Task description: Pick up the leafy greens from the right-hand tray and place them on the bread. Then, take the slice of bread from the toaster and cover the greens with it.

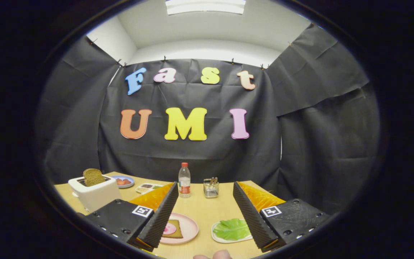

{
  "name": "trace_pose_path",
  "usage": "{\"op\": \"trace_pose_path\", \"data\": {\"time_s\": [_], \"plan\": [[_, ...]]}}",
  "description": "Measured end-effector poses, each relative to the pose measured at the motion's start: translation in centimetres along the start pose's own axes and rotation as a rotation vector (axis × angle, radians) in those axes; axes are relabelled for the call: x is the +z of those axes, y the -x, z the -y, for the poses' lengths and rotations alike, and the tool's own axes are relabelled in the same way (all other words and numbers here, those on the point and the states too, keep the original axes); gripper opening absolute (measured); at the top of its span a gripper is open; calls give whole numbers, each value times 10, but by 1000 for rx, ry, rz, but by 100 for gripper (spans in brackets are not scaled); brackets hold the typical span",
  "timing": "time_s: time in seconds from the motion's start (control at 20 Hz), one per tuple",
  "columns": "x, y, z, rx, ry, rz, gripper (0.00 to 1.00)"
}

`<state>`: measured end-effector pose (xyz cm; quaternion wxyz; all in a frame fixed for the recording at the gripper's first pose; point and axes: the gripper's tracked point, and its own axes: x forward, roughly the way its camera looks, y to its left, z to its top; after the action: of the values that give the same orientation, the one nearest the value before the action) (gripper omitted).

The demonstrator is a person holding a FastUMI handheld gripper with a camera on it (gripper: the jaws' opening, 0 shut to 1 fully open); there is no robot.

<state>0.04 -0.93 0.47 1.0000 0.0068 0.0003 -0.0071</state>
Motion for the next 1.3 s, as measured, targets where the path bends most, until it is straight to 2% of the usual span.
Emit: {"op": "trace_pose_path", "data": {"time_s": [0.6, 1.05, 1.3], "plan": [[-13, -10, 25, -37, 7, -45, 94], [-112, -55, 71, -64, 166, -313, 94], [-171, -76, 77, -11, 192, -476, 96]]}}
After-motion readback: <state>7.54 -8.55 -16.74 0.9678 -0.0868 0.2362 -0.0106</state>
